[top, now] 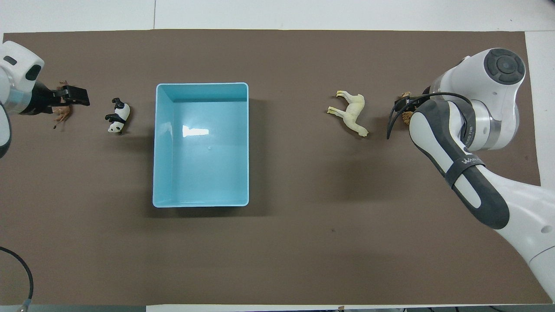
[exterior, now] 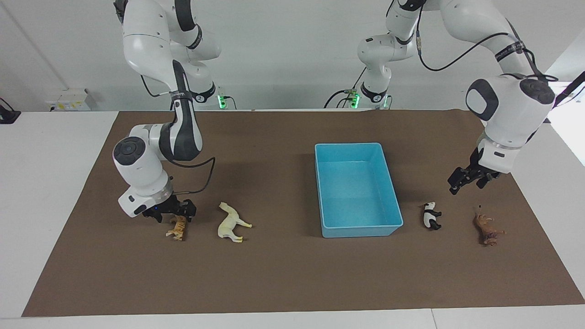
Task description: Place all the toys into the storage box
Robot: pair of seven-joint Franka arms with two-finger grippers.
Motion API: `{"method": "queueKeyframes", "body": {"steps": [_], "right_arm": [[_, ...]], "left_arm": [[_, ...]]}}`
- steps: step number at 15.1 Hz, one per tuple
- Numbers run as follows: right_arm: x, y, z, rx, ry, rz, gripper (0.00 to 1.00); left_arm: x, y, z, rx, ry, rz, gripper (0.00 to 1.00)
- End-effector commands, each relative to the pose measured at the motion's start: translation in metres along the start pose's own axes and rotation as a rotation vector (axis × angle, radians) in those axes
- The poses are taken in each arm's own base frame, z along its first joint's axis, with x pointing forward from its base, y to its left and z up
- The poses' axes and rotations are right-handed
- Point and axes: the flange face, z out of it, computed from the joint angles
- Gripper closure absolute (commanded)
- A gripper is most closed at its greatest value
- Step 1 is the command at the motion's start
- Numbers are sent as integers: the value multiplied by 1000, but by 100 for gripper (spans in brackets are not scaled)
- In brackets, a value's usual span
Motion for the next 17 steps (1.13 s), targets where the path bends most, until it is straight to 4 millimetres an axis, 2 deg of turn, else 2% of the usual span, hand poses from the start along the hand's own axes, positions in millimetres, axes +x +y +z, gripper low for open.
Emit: {"method": "queueKeyframes", "body": {"steps": [1,4,6,8,9,11,14,15,17], "right_arm": [[0,-6,14,30,21,56,0],[0,-13,14,30,27,74,0],[1,-13,23,29,29,73,0],[1,-11,24,29,28,76,1],[1,-10,23,29,30,78,1],[2,-4,24,28,33,87,2],[2,-5,24,29,33,91,13],[2,-5,24,30,34,100,19],[2,-7,25,31,43,116,23]], "left_arm": [[-1,4,41,-6,28,25,0],[-14,9,71,-5,-22,53,0],[-25,3,86,-4,-33,46,0],[-39,10,98,-5,-53,54,0],[-41,16,100,-6,-58,63,0],[-50,17,111,-5,-70,71,0],[-55,16,116,-4,-76,69,0],[-56,17,116,-3,-78,72,11],[-55,21,116,-4,-77,78,38]]}}
